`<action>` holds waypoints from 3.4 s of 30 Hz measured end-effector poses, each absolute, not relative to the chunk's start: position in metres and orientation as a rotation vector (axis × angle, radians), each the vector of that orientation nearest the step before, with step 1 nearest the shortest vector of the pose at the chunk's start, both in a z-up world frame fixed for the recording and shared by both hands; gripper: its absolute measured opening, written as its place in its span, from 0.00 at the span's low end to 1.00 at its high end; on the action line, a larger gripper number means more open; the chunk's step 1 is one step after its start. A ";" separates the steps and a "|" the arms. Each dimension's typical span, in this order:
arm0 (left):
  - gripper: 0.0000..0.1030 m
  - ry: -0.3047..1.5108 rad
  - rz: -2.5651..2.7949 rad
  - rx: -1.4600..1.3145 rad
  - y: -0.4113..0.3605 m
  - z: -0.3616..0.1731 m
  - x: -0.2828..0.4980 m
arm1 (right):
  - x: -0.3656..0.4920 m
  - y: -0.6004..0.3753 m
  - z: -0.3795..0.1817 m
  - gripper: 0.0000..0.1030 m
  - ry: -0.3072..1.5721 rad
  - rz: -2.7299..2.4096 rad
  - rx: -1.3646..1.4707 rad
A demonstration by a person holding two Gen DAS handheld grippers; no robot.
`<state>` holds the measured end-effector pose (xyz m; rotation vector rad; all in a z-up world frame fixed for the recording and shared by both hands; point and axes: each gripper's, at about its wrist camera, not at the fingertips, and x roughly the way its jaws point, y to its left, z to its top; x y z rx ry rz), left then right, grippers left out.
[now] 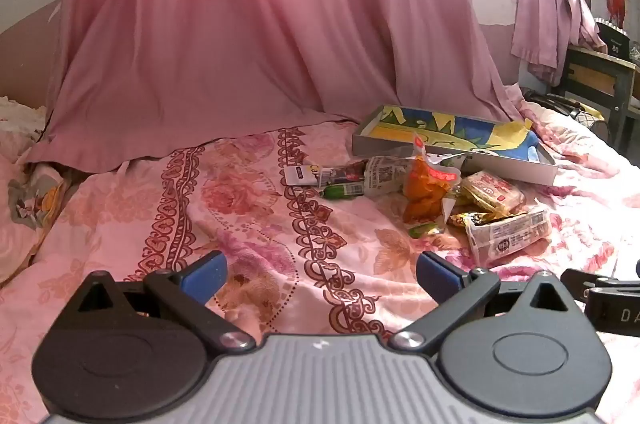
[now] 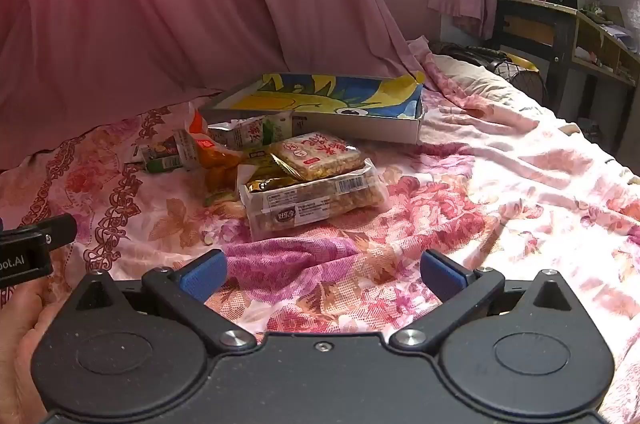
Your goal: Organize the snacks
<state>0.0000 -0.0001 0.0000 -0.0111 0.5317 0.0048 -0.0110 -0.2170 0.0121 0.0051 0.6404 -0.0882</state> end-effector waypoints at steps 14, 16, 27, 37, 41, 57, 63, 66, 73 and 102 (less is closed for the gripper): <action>1.00 0.531 0.004 -0.012 0.000 0.000 0.000 | -0.010 -0.217 0.011 1.00 0.641 -0.088 0.005; 1.00 0.531 0.004 -0.012 0.000 0.000 0.000 | -0.010 -0.217 0.011 0.99 0.641 -0.088 0.005; 1.00 0.531 0.004 -0.013 0.000 0.000 0.000 | -0.010 -0.216 0.011 0.99 0.644 -0.089 0.005; 1.00 0.532 0.004 -0.015 0.000 0.000 0.000 | -0.010 -0.216 0.011 0.99 0.646 -0.089 0.005; 1.00 0.533 0.002 -0.018 0.000 0.000 0.000 | -0.010 -0.216 0.011 0.99 0.647 -0.089 0.005; 1.00 0.538 0.000 -0.024 -0.001 -0.001 0.002 | -0.009 -0.217 0.010 0.99 0.650 -0.089 0.005; 1.00 0.540 0.000 -0.026 0.000 -0.003 0.001 | -0.008 -0.216 0.010 0.99 0.651 -0.088 0.005; 1.00 0.541 0.002 -0.028 0.000 -0.002 0.000 | -0.008 -0.216 0.010 0.99 0.652 -0.089 0.005; 1.00 0.548 -0.001 -0.040 -0.002 -0.005 0.000 | -0.009 -0.216 0.011 0.99 0.649 -0.095 0.003; 1.00 0.580 -0.089 -0.079 -0.015 0.010 0.068 | 0.029 -0.249 0.025 1.00 0.677 0.030 0.109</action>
